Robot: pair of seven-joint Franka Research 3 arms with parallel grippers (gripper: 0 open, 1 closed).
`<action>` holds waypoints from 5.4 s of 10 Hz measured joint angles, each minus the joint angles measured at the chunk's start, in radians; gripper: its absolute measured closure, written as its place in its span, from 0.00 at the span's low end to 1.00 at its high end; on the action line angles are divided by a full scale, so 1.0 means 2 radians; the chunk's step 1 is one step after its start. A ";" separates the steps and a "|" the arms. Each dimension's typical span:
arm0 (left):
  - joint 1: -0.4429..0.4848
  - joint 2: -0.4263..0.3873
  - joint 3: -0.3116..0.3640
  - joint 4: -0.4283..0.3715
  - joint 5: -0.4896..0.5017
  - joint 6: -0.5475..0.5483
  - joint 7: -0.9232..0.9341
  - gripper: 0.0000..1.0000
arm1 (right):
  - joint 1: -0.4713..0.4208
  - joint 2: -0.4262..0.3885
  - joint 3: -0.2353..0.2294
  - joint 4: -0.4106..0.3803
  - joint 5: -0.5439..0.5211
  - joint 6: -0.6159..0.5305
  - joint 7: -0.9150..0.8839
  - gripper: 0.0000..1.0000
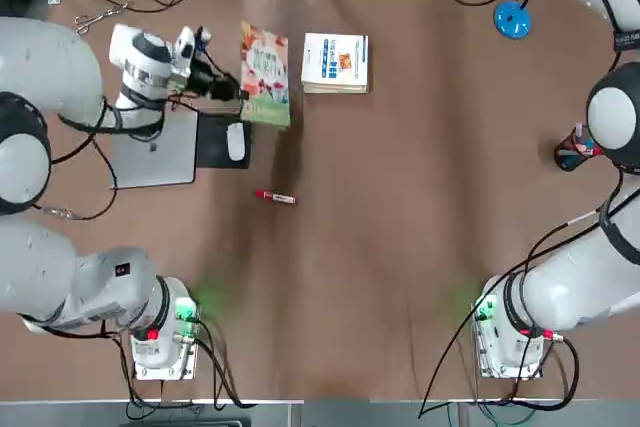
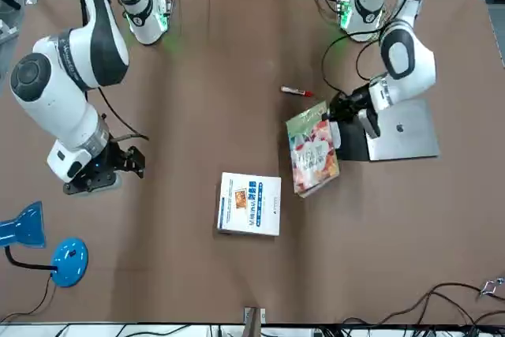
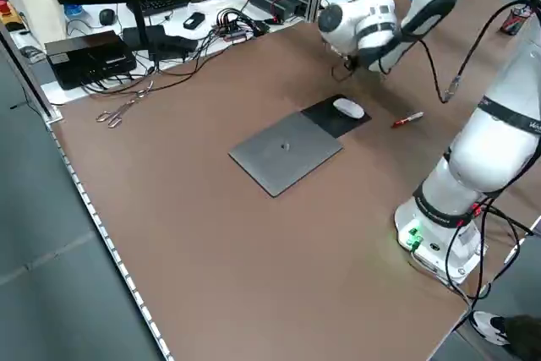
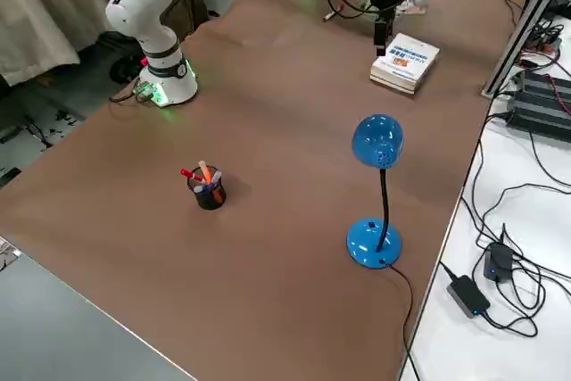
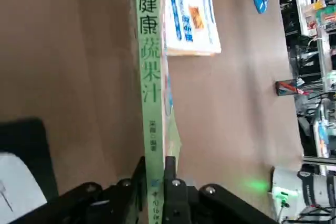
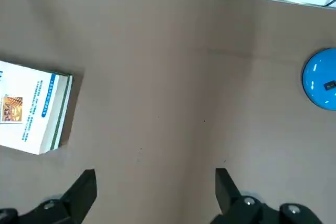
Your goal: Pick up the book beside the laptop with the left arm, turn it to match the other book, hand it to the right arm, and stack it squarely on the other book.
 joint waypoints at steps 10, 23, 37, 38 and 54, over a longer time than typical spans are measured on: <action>-0.029 0.280 -0.002 0.447 0.346 -0.182 -0.029 0.85 | 0.001 0.000 0.002 0.000 0.000 -0.003 0.000 0.00; -0.265 0.476 0.178 0.769 0.385 -0.234 0.090 0.85 | 0.000 0.000 0.000 0.000 0.000 -0.003 0.000 0.00; -0.357 0.504 0.274 0.776 0.385 -0.181 0.192 0.85 | 0.000 0.000 0.000 0.000 0.000 -0.004 0.000 0.00; -0.360 0.505 0.275 0.776 0.385 -0.174 0.193 0.85 | 0.000 0.000 0.000 0.000 0.000 -0.004 0.000 0.00; -0.382 0.511 0.278 0.780 0.386 -0.131 0.202 0.12 | -0.001 0.000 -0.002 0.000 0.000 -0.004 0.000 0.01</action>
